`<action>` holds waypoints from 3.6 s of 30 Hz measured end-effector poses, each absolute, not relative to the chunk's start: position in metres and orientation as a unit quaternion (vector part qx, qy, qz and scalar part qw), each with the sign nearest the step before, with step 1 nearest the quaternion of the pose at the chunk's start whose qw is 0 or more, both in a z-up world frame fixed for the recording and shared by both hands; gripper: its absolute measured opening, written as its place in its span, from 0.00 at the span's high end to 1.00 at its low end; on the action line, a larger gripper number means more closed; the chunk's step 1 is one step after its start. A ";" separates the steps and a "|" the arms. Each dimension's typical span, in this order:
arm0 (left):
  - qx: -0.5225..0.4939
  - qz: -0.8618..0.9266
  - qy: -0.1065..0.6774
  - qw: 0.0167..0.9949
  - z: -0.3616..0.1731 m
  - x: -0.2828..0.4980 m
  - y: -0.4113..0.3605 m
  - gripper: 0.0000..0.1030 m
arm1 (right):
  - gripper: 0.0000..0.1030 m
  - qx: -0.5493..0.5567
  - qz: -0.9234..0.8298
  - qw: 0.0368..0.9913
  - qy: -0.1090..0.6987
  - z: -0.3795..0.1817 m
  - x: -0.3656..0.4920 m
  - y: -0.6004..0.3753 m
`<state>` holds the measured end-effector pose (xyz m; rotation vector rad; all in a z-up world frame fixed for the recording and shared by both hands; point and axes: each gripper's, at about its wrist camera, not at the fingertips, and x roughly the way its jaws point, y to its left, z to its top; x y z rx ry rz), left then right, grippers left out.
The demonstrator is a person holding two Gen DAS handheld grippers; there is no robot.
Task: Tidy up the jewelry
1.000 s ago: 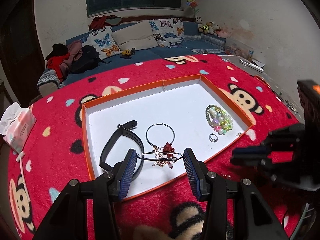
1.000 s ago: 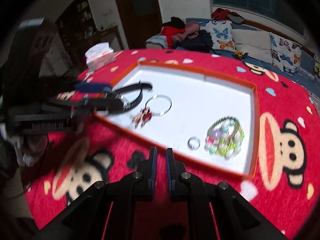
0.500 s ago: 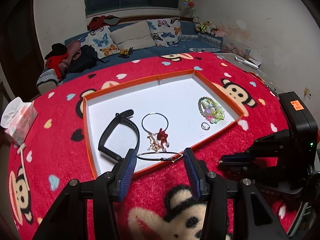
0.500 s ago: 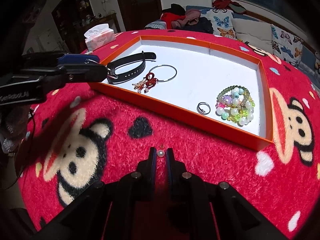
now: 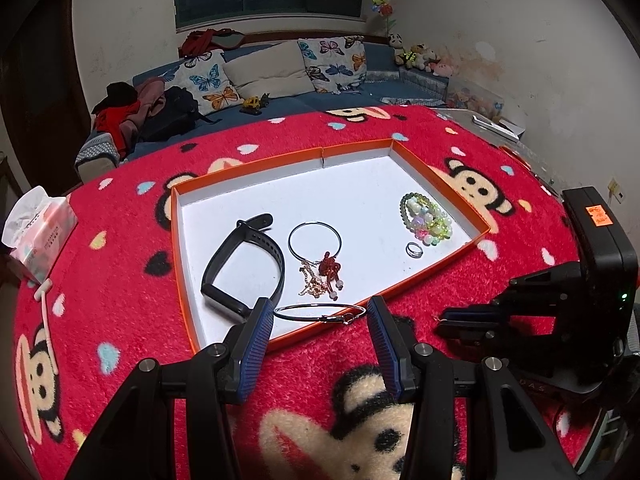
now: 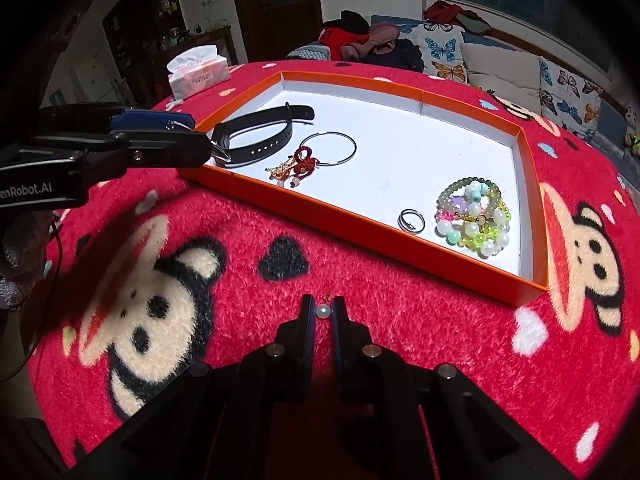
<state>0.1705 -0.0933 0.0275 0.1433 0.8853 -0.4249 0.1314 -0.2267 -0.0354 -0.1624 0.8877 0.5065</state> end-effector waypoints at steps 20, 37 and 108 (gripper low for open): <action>0.066 -0.196 0.432 0.878 0.024 0.209 -0.104 0.50 | 0.90 -0.041 0.237 0.899 0.365 0.009 0.158 -0.237; 0.067 -0.194 0.455 0.866 -0.001 0.230 -0.111 0.49 | 0.90 -0.031 0.223 0.888 0.400 -0.011 0.186 -0.235; 0.022 -0.100 0.408 0.907 0.037 0.065 -0.049 0.31 | 0.45 0.010 0.138 0.923 0.360 0.010 0.071 -0.227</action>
